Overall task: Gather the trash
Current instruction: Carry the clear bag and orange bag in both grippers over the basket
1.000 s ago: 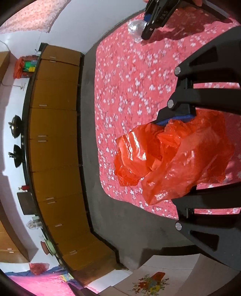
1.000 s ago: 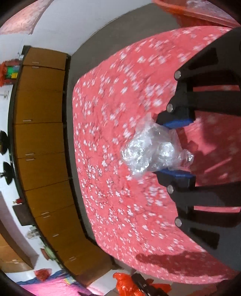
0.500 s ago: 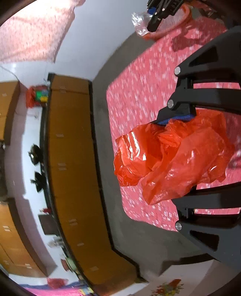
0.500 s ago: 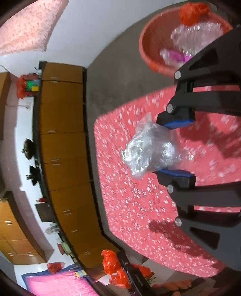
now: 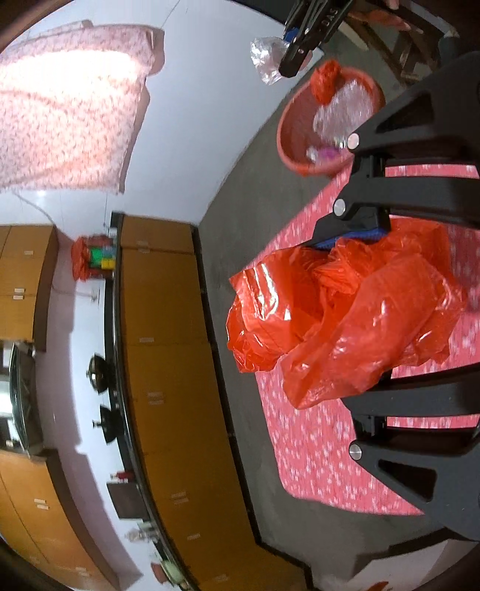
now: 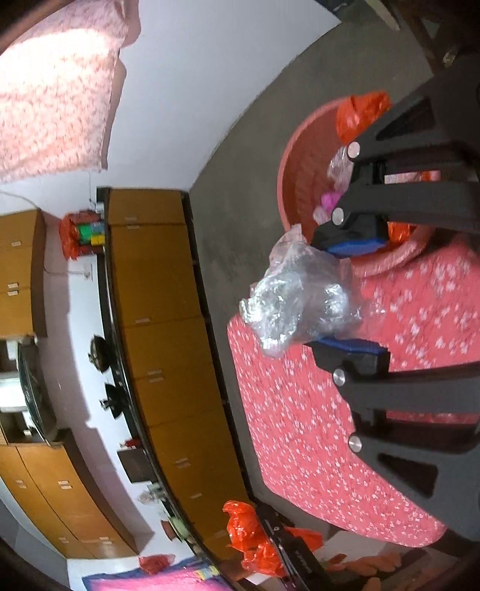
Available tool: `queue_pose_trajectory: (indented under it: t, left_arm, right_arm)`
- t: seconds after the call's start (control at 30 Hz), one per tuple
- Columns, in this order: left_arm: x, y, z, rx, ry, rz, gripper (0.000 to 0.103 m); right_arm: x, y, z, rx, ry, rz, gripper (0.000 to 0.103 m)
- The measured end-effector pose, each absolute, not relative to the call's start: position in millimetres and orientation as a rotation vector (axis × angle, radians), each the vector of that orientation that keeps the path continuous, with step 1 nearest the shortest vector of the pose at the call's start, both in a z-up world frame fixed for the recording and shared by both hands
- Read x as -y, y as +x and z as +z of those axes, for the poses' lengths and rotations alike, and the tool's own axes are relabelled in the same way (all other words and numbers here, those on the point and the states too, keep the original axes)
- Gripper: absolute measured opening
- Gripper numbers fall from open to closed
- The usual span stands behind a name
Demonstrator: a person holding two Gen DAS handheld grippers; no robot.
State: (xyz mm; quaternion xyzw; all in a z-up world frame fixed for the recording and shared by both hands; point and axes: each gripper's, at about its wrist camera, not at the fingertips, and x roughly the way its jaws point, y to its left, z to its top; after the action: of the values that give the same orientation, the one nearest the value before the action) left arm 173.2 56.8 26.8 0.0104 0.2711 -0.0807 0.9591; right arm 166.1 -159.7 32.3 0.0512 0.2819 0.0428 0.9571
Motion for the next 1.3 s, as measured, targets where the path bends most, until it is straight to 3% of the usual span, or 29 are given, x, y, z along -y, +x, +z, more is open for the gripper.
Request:
queue_pose_trajectory:
  t: [0.57, 1.3]
  left_arm:
    - [53.7, 168.0, 14.3, -0.572, 0.064, -0.399, 0.044]
    - [144.0, 196.8, -37.2, -0.66, 0.112, -0.55, 0.044]
  right_arm:
    - [248.8, 135.8, 24.6, -0.545, 0.145, -0.094, 0.036]
    - [271.2, 149.1, -13.5, -0.567, 0.127, -0.174, 0.036]
